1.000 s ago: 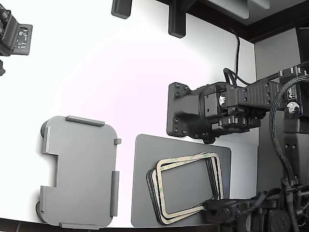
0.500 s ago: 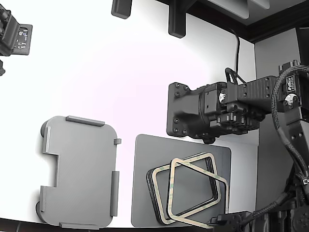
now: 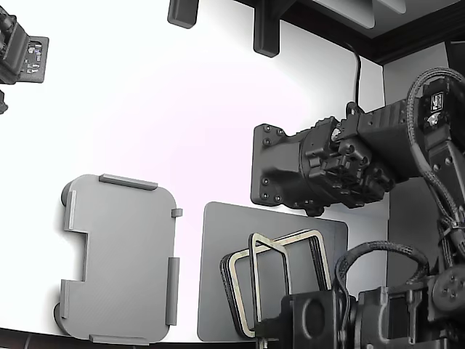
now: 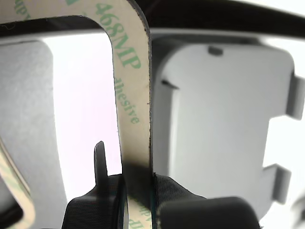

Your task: Grab top frame and put it into gray box.

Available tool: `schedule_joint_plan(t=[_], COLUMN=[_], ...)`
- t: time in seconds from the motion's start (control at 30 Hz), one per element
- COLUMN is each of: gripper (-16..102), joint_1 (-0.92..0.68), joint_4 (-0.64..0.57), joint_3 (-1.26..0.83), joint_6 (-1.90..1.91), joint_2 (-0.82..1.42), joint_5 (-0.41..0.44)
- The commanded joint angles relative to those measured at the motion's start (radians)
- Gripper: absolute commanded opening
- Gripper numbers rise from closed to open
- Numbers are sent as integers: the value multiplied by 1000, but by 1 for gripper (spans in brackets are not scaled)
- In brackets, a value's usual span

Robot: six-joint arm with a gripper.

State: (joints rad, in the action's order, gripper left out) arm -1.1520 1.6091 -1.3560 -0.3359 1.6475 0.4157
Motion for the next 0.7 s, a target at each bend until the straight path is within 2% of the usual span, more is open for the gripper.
schedule_joint_plan(t=[0.0,0.17,0.3,0.47,0.67], gripper=[-11,-13,-14,-13,-13], joint_1=[115,227,321,433,492], joint_4=[-18,-15,20,44,46], joint_3=[23,66,130,183,146], joint_6=[626,770,936,1140,1793], joint_2=[28,9,-18,-52,-69], joint_5=[-5,8,-46,-52,31])
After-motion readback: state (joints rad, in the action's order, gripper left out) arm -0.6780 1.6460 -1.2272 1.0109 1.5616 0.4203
